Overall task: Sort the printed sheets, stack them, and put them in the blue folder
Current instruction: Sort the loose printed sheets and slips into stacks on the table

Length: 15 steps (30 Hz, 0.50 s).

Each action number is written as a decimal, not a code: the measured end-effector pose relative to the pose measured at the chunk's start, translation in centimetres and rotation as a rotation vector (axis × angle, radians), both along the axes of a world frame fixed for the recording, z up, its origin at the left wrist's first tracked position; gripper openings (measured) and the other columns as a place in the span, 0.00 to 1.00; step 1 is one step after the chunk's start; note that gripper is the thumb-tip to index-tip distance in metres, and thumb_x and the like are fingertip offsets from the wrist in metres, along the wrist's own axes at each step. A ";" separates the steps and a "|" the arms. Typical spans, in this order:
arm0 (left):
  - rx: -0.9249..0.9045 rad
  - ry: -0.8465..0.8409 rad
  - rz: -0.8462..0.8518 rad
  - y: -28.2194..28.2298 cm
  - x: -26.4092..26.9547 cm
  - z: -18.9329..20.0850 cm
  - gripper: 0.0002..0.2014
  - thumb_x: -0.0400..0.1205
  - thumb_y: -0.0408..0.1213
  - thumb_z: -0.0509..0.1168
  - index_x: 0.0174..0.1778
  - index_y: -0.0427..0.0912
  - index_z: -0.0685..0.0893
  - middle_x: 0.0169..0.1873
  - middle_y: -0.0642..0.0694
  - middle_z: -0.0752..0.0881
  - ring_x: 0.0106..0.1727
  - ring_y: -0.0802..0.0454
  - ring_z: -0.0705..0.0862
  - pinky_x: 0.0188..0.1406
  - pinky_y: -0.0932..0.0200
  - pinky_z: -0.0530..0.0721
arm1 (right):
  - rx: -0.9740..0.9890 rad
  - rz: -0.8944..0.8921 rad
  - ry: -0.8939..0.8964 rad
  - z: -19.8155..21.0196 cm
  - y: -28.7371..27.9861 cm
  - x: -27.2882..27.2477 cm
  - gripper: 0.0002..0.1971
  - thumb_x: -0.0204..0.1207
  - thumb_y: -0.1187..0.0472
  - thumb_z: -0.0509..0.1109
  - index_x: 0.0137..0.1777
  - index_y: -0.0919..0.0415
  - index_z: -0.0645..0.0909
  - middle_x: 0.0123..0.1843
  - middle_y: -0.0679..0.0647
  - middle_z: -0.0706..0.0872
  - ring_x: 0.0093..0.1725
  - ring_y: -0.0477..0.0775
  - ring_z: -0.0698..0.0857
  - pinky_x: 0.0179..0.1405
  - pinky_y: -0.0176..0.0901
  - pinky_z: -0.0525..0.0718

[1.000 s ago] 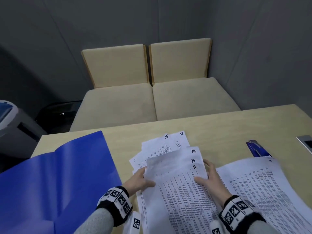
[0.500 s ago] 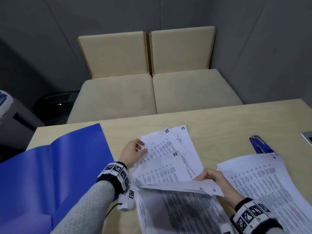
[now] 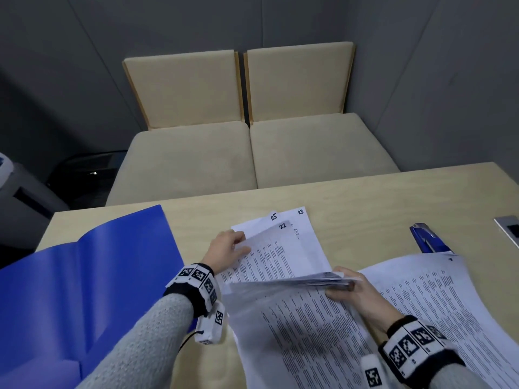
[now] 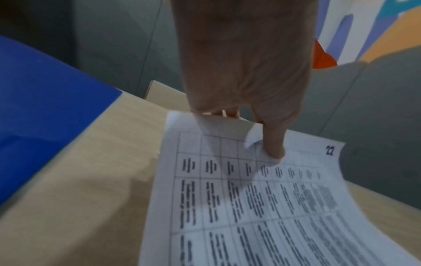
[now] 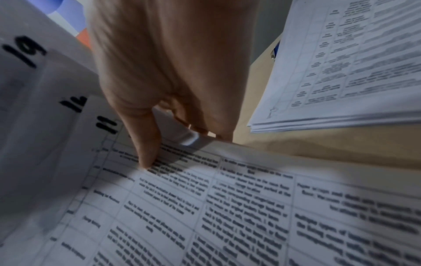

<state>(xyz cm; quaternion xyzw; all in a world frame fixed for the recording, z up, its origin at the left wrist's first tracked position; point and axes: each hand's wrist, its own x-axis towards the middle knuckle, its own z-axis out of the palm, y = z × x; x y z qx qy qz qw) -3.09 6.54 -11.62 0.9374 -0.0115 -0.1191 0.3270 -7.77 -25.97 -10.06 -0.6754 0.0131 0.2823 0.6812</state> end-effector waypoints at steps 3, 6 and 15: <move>0.164 0.056 -0.014 -0.1 0.7 -0.7 0.10 0.77 0.51 0.69 0.45 0.50 0.82 0.66 0.45 0.72 0.68 0.46 0.68 0.68 0.46 0.69 | -0.041 0.071 0.003 -0.7 0.1 0.2 0.10 0.67 0.73 0.75 0.38 0.71 0.74 0.31 0.57 0.74 0.33 0.51 0.72 0.30 0.39 0.67; 0.208 0.125 -0.016 -1.0 1.1 -1.3 0.13 0.76 0.52 0.70 0.49 0.48 0.85 0.76 0.43 0.64 0.76 0.44 0.62 0.74 0.44 0.62 | -0.096 0.100 -0.002 -1.1 0.5 0.1 0.16 0.65 0.65 0.76 0.42 0.74 0.73 0.33 0.58 0.75 0.35 0.53 0.72 0.32 0.44 0.65; 0.161 0.058 0.239 -0.7 3.4 -0.8 0.07 0.79 0.35 0.60 0.51 0.48 0.79 0.61 0.46 0.78 0.66 0.43 0.73 0.61 0.46 0.70 | -0.138 0.121 0.028 -1.6 0.4 0.1 0.15 0.64 0.64 0.76 0.42 0.73 0.75 0.37 0.59 0.74 0.39 0.53 0.74 0.42 0.45 0.71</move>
